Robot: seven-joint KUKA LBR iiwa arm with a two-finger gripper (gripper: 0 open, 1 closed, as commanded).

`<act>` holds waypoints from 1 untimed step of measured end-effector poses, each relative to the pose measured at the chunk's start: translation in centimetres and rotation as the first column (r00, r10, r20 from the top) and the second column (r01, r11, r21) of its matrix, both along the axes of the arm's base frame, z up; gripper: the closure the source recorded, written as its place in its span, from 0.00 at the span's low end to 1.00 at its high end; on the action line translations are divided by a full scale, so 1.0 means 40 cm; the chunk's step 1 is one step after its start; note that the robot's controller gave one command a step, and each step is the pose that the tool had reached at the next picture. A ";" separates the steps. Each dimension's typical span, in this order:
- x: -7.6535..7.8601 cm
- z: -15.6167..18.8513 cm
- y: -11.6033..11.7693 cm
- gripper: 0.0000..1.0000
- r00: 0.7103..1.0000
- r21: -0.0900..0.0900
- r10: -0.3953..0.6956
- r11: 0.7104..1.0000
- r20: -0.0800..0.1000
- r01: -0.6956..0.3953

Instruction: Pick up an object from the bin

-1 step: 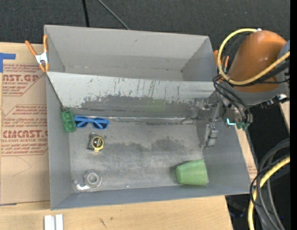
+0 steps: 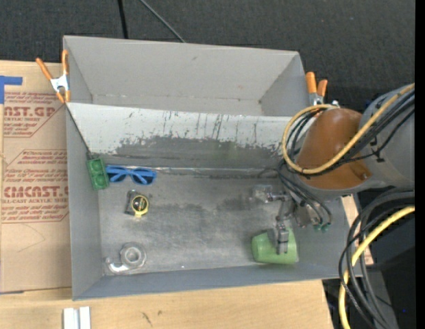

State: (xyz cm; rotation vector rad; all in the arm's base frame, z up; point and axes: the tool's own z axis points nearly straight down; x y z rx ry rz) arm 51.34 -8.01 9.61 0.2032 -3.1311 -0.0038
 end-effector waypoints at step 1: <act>-0.040 -0.021 0.006 0.00 0.992 -0.004 0.125 0.992 0.020 -0.125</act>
Offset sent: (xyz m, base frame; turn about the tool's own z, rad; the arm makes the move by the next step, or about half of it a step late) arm -0.0332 0.0011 -0.0261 -0.1289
